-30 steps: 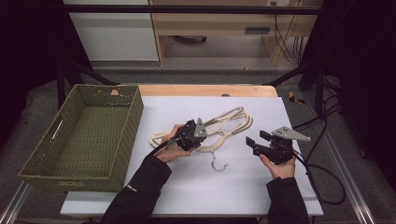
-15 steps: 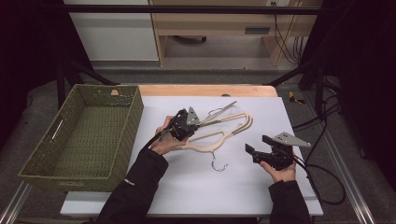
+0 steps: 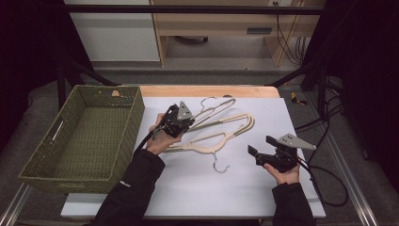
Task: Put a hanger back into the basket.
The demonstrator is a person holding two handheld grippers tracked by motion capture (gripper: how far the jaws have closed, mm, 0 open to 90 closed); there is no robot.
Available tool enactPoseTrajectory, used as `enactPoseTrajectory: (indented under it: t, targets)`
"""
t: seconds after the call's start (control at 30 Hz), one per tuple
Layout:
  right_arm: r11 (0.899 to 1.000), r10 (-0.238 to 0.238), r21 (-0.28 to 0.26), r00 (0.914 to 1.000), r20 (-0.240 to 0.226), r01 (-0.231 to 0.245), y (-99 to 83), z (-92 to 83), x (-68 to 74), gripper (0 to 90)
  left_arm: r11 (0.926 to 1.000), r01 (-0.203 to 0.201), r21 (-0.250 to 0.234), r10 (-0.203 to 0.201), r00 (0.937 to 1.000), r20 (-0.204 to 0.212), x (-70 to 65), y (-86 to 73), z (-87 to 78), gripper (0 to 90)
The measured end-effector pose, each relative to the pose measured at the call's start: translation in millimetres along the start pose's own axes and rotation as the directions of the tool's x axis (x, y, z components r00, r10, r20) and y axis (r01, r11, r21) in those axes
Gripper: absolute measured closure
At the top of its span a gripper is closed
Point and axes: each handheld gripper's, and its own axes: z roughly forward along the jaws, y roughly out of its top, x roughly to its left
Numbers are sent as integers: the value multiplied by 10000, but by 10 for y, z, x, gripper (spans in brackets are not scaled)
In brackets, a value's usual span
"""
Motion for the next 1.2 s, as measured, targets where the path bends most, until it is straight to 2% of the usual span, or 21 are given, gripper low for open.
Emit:
enactPoseTrajectory:
  t: [0.07,0.13,0.17,0.27,0.3,0.5,0.67,0.73,0.8,0.87,0.97,1.0,1.07,1.13,1.2]
  targets:
    - [10000,40,-64,10000,-37,-40,7,-20,4,139,9999,112,-23,-112,9999,112,23,30,-98,865]
    - [9999,-24,-158,10000,-77,23,15,-38,1,129,9991,387,-194,-383,9991,199,31,54,-192,865]
    - [9998,-55,-176,9999,-113,53,19,-53,-2,126,9969,678,-388,-669,9975,243,24,64,-234,864]
    - [9996,-80,-270,9999,-139,77,34,-75,-1,109,9942,956,-494,-940,9950,346,41,96,-407,865]
    - [9995,-88,-295,9999,-146,83,36,-81,-1,101,9910,1156,-679,-1131,9928,388,36,105,-463,865]
    - [9994,-167,-315,9998,-125,163,49,-121,2,79,9823,1534,-1071,-1475,9872,613,53,153,-881,864]
    - [9991,-216,-375,9996,-194,208,54,-135,13,69,9811,1422,-1315,-1359,9892,554,77,172,-1230,864]
    - [9989,-275,-380,9994,-191,268,52,-128,16,66,9784,1459,-1467,-1391,9887,560,86,183,-1361,864]
    - [9992,-266,-320,9994,-219,258,50,-129,21,63,9812,1303,-1427,-1248,9911,473,115,192,-1495,865]
    - [9990,-317,-334,9992,-227,310,49,-129,23,59,9794,1354,-1497,-1295,9904,487,144,191,-1605,865]
    - [9985,-404,-392,9987,-306,392,51,-136,27,53,9773,1387,-1603,-1330,9901,458,212,162,-1750,865]
    - [9988,-334,-358,9991,-276,324,54,-139,36,51,9738,1510,-1700,-1459,9884,426,235,147,-1791,864]
    - [9987,-366,-371,9989,-293,355,57,-142,38,48,9750,1473,-1667,-1448,9891,272,293,106,-1885,864]
    - [9984,-439,-360,9985,-313,428,57,-143,41,46,9719,1614,-1712,-1600,9869,220,349,57,-1960,864]
    - [9978,-543,-384,9981,-299,531,57,-140,38,45,9737,1576,-1644,-1572,9874,152,423,-1,-2043,864]
